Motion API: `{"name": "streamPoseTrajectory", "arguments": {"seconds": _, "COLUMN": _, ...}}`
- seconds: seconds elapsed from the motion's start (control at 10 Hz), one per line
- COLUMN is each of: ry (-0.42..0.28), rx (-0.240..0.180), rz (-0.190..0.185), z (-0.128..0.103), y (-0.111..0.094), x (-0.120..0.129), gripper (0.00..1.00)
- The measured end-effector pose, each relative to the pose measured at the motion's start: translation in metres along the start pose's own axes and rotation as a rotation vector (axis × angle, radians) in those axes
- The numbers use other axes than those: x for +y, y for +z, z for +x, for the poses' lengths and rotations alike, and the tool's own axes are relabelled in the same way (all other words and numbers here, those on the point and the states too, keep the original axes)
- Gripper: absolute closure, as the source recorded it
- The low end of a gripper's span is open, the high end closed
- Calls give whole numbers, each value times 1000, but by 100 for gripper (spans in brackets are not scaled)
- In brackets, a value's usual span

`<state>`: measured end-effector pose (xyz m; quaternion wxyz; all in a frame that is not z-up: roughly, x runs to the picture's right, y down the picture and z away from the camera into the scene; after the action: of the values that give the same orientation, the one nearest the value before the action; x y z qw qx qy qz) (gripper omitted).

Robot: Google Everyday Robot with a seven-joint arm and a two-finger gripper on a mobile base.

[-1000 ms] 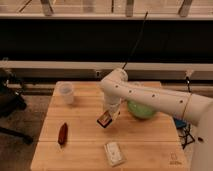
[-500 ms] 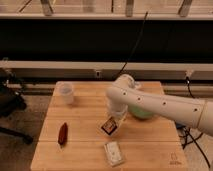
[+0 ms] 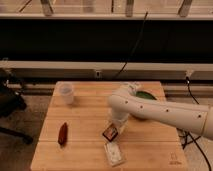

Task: Place the eraser on the white sponge

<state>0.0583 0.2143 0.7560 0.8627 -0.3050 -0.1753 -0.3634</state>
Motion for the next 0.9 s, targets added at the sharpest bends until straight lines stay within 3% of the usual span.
{"name": "streamPoseTrajectory", "arguments": {"seconds": 0.9, "ry": -43, "rx": 9, "rz": 14, "z": -35, "y": -12, "x": 40, "gripper": 100}}
